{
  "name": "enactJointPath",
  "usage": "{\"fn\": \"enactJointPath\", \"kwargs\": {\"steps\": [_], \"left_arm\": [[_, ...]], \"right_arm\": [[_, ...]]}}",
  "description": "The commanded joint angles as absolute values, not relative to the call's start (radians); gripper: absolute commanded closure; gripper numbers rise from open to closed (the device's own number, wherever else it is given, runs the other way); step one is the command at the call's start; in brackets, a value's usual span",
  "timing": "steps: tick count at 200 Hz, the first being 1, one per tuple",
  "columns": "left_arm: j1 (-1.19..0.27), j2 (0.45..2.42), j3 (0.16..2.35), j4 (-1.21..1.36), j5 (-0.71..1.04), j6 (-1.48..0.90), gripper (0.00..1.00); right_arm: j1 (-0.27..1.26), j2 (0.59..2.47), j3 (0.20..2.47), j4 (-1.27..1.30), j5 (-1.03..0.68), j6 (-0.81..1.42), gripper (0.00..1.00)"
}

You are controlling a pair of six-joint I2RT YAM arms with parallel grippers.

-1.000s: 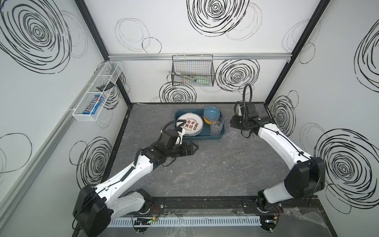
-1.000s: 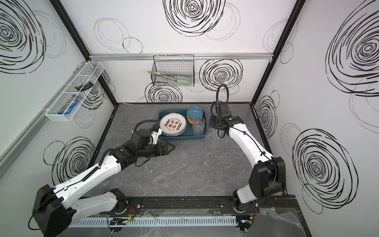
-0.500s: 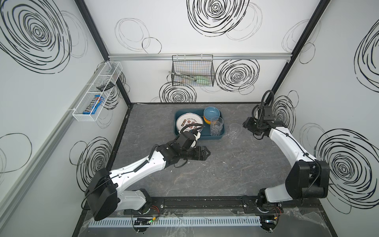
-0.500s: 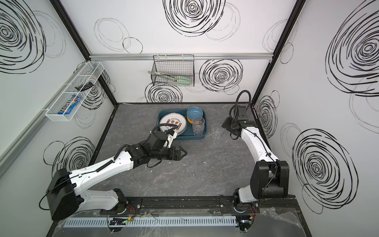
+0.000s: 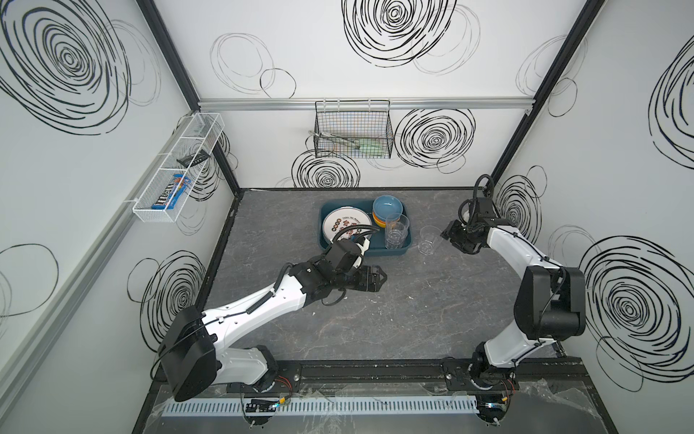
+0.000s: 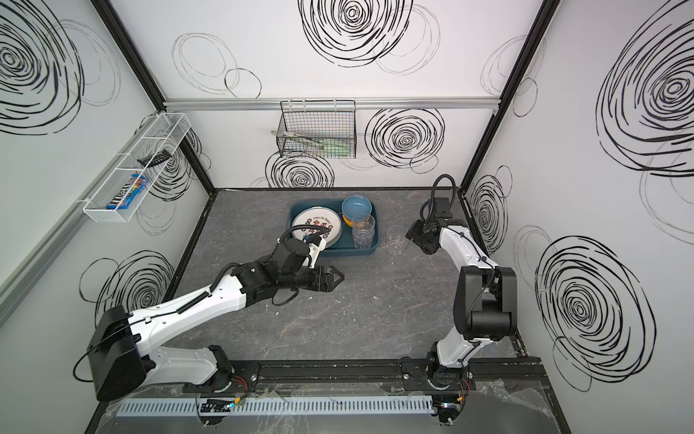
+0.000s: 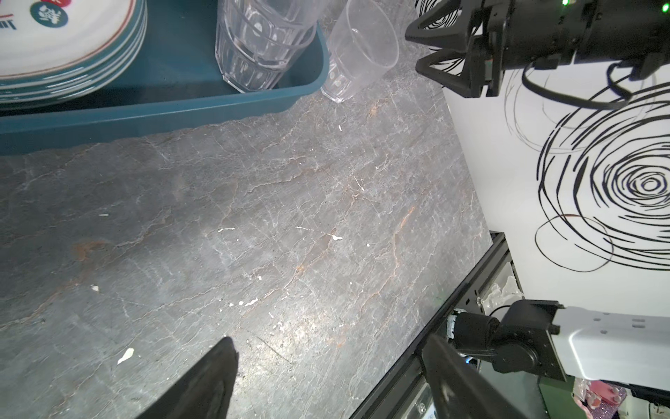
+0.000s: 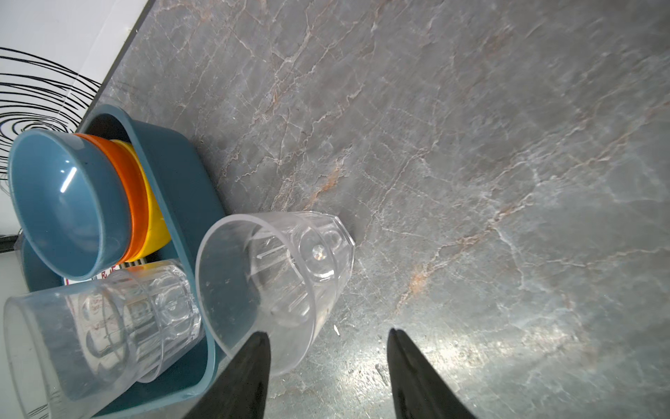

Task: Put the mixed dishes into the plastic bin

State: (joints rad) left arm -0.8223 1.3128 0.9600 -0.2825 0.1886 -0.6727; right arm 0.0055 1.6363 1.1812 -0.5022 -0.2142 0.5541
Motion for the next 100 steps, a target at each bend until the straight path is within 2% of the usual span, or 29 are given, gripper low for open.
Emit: {"fn": "enactJointPath", "kwargs": {"steps": [1, 100], "left_arm": [[-0.826, 1.312, 0.982, -0.259, 0.168, -0.657, 0.15], [-0.819, 1.307, 0.956, -0.251, 0.170, -0.671, 0.15]], "right_arm": [[0.006, 1.654, 1.222, -0.497, -0.237, 0.561, 0.45], [0.030, 1.723, 1.243, -0.491, -0.235, 0.560, 0.54]]}}
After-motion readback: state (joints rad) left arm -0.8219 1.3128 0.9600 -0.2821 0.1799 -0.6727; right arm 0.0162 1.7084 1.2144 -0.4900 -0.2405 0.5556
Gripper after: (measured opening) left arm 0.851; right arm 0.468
